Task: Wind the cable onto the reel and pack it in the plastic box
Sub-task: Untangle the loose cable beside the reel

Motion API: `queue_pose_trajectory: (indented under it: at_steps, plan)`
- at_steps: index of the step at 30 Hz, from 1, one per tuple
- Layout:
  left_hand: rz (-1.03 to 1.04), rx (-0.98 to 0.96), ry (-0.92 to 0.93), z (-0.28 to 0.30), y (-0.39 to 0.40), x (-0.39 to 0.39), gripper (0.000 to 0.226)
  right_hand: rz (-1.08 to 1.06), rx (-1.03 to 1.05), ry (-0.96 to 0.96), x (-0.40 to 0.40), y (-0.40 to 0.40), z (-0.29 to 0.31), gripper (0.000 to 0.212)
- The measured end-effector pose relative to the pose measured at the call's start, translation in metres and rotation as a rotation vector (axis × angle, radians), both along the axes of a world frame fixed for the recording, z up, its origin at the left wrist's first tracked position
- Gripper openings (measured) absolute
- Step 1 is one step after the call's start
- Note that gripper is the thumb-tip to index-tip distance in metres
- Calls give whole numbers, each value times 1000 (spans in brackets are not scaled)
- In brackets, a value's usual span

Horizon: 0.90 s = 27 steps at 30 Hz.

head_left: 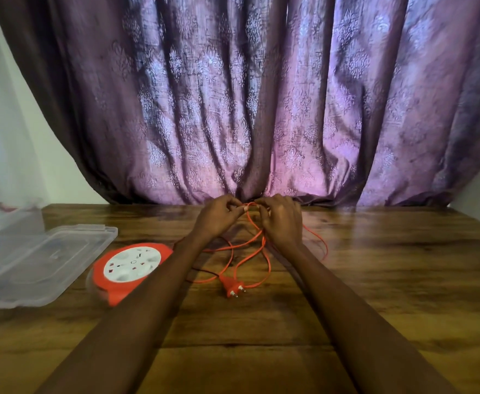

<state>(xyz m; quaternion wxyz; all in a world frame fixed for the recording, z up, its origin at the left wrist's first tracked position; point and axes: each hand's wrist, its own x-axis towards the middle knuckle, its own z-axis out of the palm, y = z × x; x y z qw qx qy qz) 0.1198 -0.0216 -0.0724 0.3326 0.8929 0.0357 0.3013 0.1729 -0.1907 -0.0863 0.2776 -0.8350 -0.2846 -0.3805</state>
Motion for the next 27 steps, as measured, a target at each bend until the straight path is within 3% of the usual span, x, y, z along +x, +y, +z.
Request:
queue_pose_trajectory:
  at_steps: [9,14,17,19,22,25,27]
  plan:
    - [0,-297,84,8,-17,10,8,281,218,218,-5,-1,4,26]
    - [70,-331,173,-1,-6,12,21,779,825,646,-14,-3,21,30]
    - [109,-363,190,-7,3,9,25,935,1026,803,-7,-19,30,37]
    - [145,-332,178,-7,7,6,36,906,1002,824,-1,-27,30,35]
    - [156,-215,148,-2,8,-1,39,705,772,762,10,-29,24,43]
    - [73,-164,171,0,11,-6,28,638,592,747,17,-30,16,23]
    - [2,-252,217,-3,14,-8,27,639,566,744,20,-30,13,16]
